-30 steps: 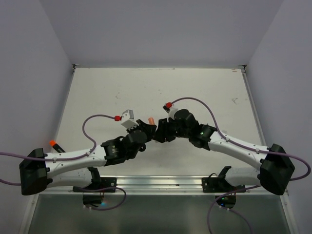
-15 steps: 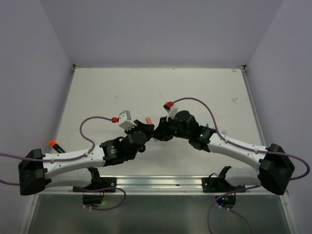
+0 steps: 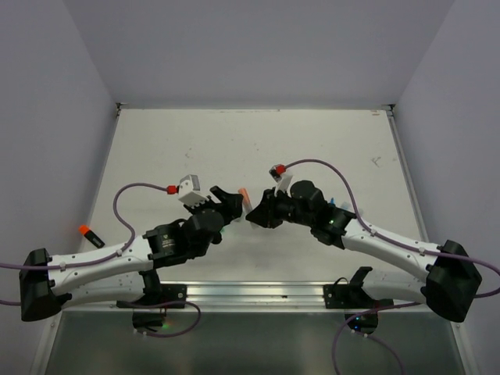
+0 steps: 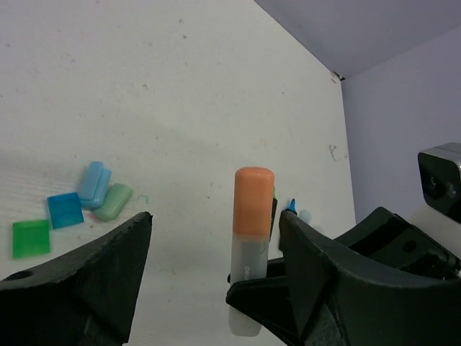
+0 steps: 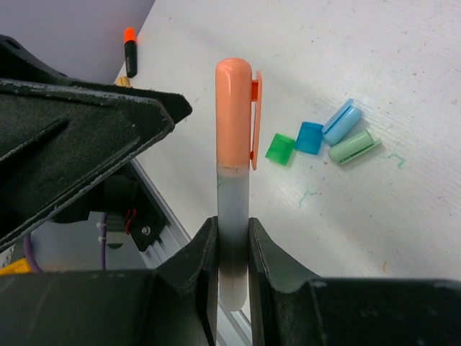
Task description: Open the pen caps
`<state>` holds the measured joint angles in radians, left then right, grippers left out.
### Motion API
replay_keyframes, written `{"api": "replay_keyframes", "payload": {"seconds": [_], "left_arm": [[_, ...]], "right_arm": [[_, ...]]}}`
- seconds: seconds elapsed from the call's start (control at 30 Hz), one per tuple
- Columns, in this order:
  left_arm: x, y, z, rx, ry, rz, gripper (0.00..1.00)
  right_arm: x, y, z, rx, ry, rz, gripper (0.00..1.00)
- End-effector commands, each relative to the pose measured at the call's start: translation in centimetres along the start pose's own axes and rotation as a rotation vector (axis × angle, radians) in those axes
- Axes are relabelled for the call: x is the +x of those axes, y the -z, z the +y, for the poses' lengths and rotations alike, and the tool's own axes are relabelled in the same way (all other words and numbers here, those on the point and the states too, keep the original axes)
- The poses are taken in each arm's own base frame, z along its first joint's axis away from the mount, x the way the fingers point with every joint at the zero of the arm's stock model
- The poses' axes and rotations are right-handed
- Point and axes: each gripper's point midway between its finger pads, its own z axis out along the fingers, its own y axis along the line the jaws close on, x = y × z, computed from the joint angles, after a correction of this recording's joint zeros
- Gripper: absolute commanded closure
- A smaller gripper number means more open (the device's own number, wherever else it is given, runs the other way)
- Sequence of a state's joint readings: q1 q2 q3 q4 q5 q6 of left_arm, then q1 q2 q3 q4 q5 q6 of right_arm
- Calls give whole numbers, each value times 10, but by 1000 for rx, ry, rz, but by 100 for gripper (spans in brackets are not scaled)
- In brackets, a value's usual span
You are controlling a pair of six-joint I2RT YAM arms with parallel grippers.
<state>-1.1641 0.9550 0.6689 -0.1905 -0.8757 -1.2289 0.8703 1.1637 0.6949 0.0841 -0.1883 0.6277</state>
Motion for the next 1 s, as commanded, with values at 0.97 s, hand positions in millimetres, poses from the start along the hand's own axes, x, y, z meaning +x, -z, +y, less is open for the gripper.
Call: {"api": "replay_keyframes", "payload": {"seconds": [0.97], "left_arm": [[8, -26, -29, 75, -64, 50, 38]], "right_arm": [[0, -2, 19, -92, 39, 38, 100]]}}
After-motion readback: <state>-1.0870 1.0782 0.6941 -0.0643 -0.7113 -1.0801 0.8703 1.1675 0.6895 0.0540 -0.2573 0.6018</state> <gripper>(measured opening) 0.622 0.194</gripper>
